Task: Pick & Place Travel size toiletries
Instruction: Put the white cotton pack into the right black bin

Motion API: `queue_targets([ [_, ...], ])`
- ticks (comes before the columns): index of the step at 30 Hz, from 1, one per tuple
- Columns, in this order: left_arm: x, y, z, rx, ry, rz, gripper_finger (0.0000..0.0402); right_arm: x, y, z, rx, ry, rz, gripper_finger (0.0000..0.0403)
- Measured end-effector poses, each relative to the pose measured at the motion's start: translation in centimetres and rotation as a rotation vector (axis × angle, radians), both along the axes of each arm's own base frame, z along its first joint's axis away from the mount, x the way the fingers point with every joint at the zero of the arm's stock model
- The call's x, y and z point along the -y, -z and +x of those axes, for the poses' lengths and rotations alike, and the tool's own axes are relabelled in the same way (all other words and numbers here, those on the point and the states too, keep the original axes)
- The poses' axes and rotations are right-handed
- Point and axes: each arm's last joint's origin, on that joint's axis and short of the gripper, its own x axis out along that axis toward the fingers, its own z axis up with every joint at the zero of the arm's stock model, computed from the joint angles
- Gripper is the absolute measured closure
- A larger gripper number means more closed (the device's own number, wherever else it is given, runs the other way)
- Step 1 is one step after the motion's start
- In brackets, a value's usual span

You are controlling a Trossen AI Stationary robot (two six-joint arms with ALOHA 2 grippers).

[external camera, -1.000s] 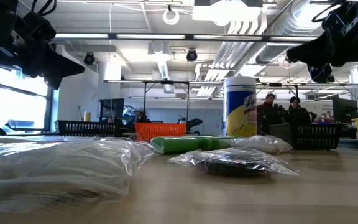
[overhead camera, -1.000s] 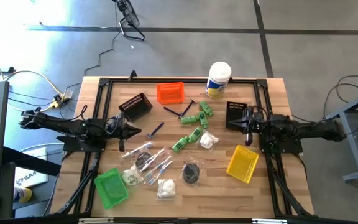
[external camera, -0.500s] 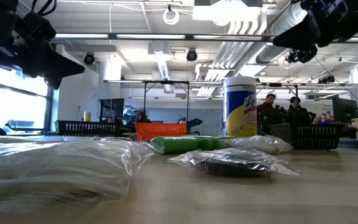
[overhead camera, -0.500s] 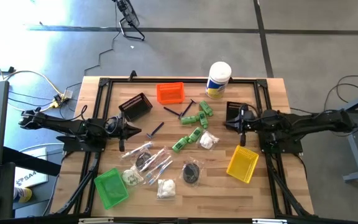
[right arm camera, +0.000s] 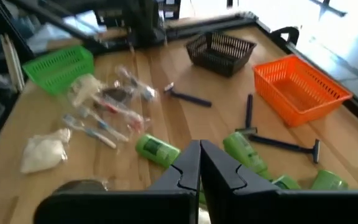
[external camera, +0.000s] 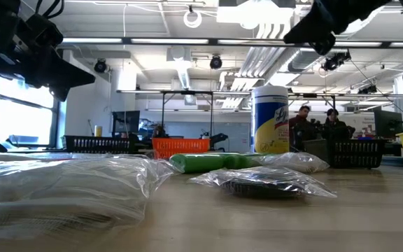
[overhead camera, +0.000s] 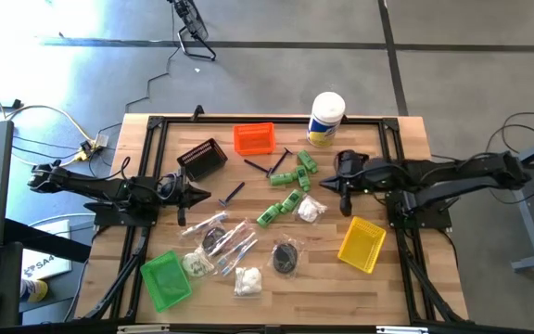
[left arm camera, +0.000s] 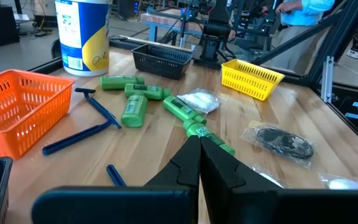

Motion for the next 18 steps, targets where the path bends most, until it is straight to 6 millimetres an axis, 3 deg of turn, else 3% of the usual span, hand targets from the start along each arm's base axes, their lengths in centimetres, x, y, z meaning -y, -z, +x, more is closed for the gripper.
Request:
queue_targets([
  [4,0.0,0.0,0.0,-0.001,0.0,0.0,0.0398,-0.7,-0.7,1.6,-0.072,-0.026,-0.007,0.04],
  [10,0.0,0.0,0.0,-0.005,0.001,0.0,0.0398,-1.5,0.0,3.4,-0.166,-0.046,-0.002,0.04],
  [18,0.0,0.1,0.0,-0.006,0.003,-0.004,0.0398,-1.8,2.6,4.5,-0.306,0.08,0.28,0.04],
])
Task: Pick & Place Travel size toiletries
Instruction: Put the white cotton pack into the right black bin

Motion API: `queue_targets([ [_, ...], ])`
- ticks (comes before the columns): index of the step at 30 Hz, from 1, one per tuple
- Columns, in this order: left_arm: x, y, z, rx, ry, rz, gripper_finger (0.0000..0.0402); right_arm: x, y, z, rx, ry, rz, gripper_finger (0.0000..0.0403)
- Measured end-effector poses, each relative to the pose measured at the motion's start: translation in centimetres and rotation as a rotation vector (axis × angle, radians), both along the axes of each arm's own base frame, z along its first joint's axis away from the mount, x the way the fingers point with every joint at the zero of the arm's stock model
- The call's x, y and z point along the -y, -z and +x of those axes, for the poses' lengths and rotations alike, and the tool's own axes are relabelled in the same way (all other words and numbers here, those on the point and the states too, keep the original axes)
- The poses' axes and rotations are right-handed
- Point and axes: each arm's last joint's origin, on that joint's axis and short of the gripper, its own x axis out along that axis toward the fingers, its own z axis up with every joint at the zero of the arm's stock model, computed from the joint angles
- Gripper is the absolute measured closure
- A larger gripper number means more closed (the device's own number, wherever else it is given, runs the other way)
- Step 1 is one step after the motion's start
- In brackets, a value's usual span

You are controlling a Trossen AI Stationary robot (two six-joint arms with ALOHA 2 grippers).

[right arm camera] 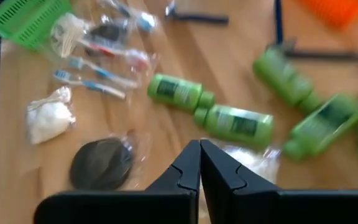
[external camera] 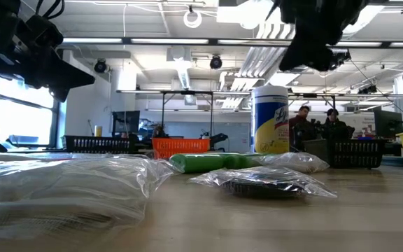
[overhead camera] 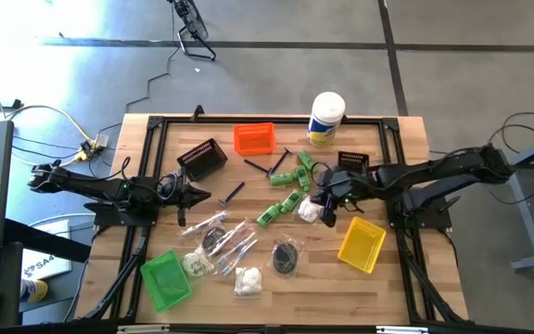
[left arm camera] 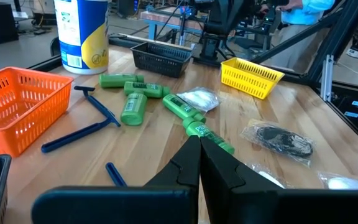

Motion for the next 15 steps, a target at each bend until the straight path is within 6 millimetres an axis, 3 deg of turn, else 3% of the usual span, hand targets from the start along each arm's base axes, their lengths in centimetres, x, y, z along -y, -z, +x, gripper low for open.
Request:
queue_targets([
  [7,0.0,0.1,0.0,-0.01,0.0,0.005,0.0398,-0.4,1.8,1.0,-0.09,-0.034,0.078,0.04],
  [15,0.0,0.1,0.0,0.0,-0.009,-0.073,0.0398,-0.5,3.3,1.9,-0.145,-0.097,0.019,0.04],
])
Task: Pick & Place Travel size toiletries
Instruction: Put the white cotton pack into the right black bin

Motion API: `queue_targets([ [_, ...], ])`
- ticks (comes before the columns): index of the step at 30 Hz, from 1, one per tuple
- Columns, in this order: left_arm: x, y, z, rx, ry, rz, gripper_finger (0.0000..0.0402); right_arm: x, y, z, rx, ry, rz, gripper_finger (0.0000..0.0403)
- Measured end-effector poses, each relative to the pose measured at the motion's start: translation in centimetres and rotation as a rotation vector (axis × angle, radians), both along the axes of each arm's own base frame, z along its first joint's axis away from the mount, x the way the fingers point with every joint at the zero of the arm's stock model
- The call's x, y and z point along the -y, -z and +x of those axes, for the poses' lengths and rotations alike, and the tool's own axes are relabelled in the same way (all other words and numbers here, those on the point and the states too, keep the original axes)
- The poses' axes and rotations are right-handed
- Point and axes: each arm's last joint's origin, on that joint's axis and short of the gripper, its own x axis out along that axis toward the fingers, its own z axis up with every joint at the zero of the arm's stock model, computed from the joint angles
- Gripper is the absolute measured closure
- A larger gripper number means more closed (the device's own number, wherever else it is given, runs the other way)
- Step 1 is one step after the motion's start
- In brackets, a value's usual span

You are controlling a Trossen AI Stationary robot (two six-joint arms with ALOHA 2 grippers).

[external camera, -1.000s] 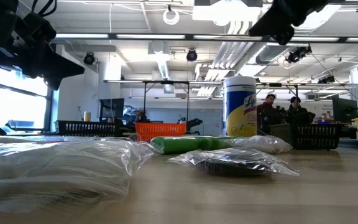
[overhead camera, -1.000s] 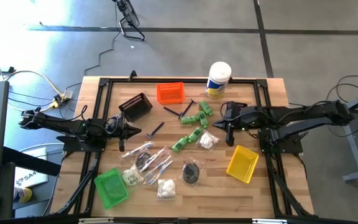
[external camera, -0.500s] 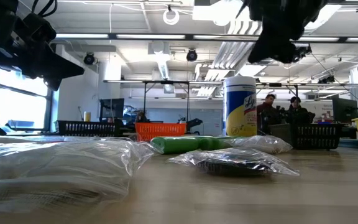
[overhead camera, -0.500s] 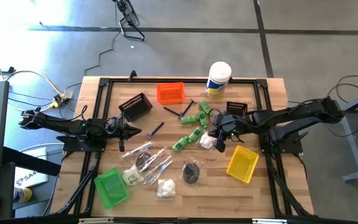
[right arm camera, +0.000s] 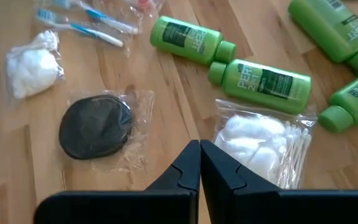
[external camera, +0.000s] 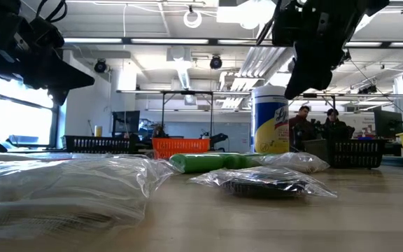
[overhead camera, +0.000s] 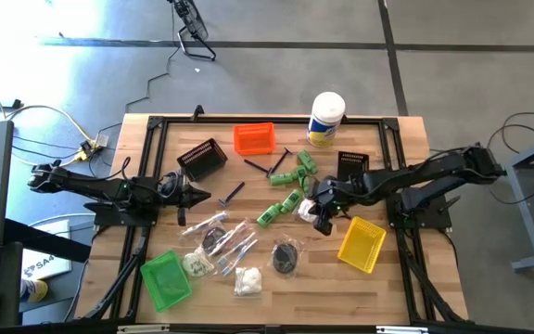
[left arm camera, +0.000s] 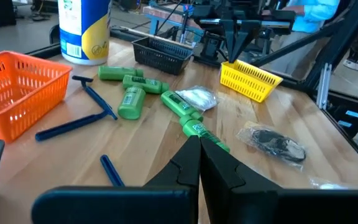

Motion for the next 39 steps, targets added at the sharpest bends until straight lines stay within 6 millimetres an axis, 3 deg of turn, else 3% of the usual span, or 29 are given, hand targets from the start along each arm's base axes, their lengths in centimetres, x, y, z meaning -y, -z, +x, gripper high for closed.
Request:
queue_targets([
  [23,0.0,0.3,0.0,-0.029,-0.001,0.004,0.0398,0.0,0.3,0.2,-0.012,0.0,-0.009,0.039],
  [27,0.0,0.4,-0.1,-0.041,-0.001,0.006,0.0398,-0.1,0.3,0.1,-0.009,0.013,-0.039,0.0342],
  [35,0.0,0.7,-0.1,-0.071,-0.001,0.011,0.0398,-0.7,0.3,0.0,0.002,0.037,-0.116,0.0183],
  [39,0.0,0.7,-0.1,-0.072,-0.001,0.011,0.0398,-1.0,0.4,-0.1,-0.007,0.068,-0.126,0.0127],
])
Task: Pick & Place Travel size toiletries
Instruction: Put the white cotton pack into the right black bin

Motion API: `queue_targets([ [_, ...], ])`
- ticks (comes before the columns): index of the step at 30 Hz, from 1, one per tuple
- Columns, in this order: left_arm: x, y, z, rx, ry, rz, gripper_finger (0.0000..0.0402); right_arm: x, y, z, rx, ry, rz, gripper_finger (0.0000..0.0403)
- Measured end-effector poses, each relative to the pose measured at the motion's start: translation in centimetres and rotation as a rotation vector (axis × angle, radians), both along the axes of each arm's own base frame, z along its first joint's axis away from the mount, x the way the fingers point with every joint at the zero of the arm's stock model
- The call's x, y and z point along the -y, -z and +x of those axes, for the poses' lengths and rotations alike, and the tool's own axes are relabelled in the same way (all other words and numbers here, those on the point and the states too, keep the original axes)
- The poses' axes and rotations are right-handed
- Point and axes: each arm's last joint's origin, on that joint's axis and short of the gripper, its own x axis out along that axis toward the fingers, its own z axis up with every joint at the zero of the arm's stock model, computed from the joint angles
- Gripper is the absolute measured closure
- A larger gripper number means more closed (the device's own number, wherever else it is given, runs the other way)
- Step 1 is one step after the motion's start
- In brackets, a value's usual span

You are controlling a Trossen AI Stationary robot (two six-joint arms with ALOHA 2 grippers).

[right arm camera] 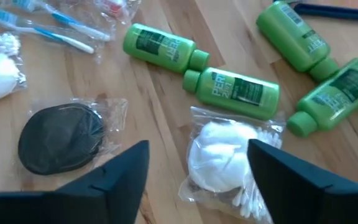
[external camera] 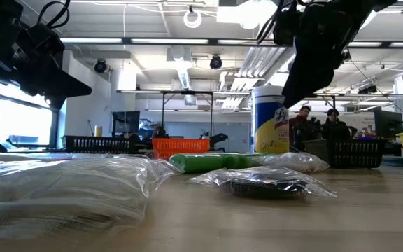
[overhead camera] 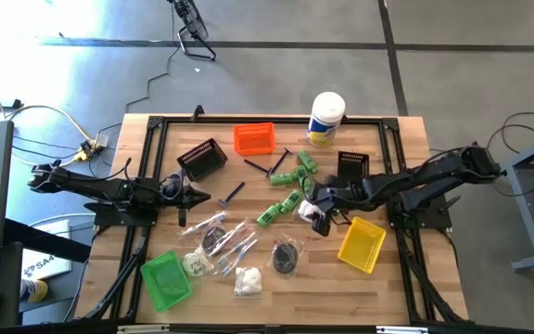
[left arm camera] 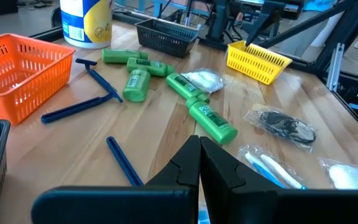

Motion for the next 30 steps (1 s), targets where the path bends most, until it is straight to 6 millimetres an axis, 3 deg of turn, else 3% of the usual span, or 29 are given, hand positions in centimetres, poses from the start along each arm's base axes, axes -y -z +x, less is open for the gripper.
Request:
queue_targets([
  [5,0.0,0.0,0.0,-0.001,0.0,0.0,0.0398,-0.3,1.3,0.2,-0.065,0.0,-0.023,0.0112],
  [17,0.0,0.0,0.0,-0.001,-0.001,0.0,0.0398,-2.4,7.2,1.7,-0.236,-0.035,-0.162,0.0131],
  [30,0.0,0.0,0.0,-0.002,-0.001,0.0,0.0398,-4.2,9.1,1.6,-0.26,-0.04,-0.292,0.014],
])
